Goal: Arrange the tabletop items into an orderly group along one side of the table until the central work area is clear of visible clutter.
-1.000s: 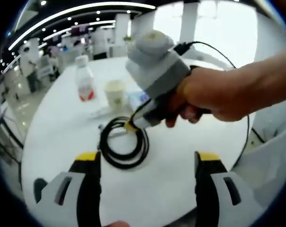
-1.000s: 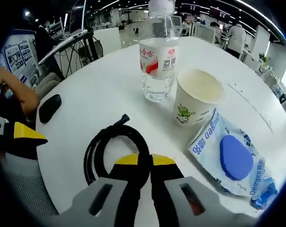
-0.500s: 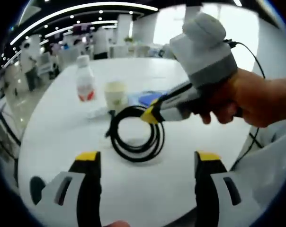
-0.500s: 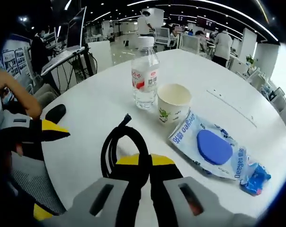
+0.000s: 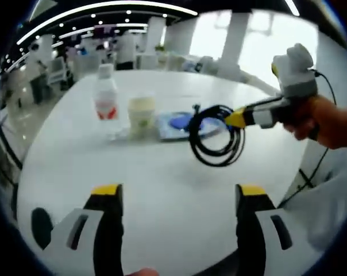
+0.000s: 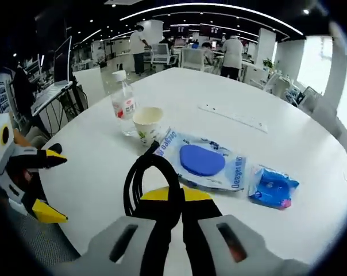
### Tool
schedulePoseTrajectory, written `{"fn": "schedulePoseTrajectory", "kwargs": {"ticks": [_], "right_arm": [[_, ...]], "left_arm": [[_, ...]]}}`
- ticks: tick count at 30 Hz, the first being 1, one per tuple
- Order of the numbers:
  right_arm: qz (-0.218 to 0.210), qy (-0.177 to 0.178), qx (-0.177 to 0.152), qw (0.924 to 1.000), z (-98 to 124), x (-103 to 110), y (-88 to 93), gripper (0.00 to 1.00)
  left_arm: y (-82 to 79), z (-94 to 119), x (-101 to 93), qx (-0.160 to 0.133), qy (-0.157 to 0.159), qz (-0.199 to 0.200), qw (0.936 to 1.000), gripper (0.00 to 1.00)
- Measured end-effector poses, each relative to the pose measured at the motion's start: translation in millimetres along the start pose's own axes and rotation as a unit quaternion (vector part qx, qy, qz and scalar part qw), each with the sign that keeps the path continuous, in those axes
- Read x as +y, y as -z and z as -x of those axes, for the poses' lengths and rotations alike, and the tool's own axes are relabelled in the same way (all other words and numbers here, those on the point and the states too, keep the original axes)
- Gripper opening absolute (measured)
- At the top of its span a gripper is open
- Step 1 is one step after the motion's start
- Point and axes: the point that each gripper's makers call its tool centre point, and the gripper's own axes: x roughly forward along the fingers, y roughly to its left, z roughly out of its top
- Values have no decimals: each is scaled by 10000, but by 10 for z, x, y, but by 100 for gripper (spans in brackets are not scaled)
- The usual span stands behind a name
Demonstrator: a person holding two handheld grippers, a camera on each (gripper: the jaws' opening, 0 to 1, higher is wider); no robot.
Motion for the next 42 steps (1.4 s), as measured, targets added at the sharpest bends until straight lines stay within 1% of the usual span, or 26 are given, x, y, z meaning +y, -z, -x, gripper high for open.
{"fn": "schedulePoseTrajectory", "kwargs": {"ticks": [3, 5, 7, 10, 16, 19, 26, 30, 36, 40, 42], "right_arm": [[-230, 208, -113, 9995, 144, -238, 47, 4], [-441, 345, -113, 9984, 210, -362, 104, 4], [-548, 456, -124, 9974, 278, -493, 161, 4], [-685, 625, -76, 9957, 360, -673, 267, 4], [-922, 825, -2, 9923, 453, -917, 429, 4], [-1025, 870, 40, 9909, 466, -1004, 492, 4], [-1194, 919, 113, 9885, 447, -1105, 586, 4], [-1282, 873, 173, 9877, 407, -1087, 630, 4], [-1209, 791, 223, 9893, 335, -1038, 646, 4], [-1282, 724, 316, 9886, 280, -1032, 686, 4], [-1221, 707, 384, 9893, 254, -1024, 706, 3]], "left_arm": [[-3, -12, -73, 4, 113, -52, 9999, 77], [-18, -16, -122, -4, 166, -181, 9997, 77], [-33, -16, -164, -20, 208, -256, 9995, 77], [-22, -21, -174, 5, 229, -298, 9993, 77], [-25, -14, -153, -7, 216, -237, 9995, 77], [-22, -17, -161, -3, 229, -248, 9994, 77], [-11, -26, -153, 18, 210, -254, 9995, 77], [-13, -28, -152, 20, 198, -256, 9995, 77], [1, -29, -142, 39, 170, -226, 9996, 76], [10, -33, -136, 60, 156, -227, 9996, 76], [9, -33, -119, 55, 144, -179, 9997, 76]]}}
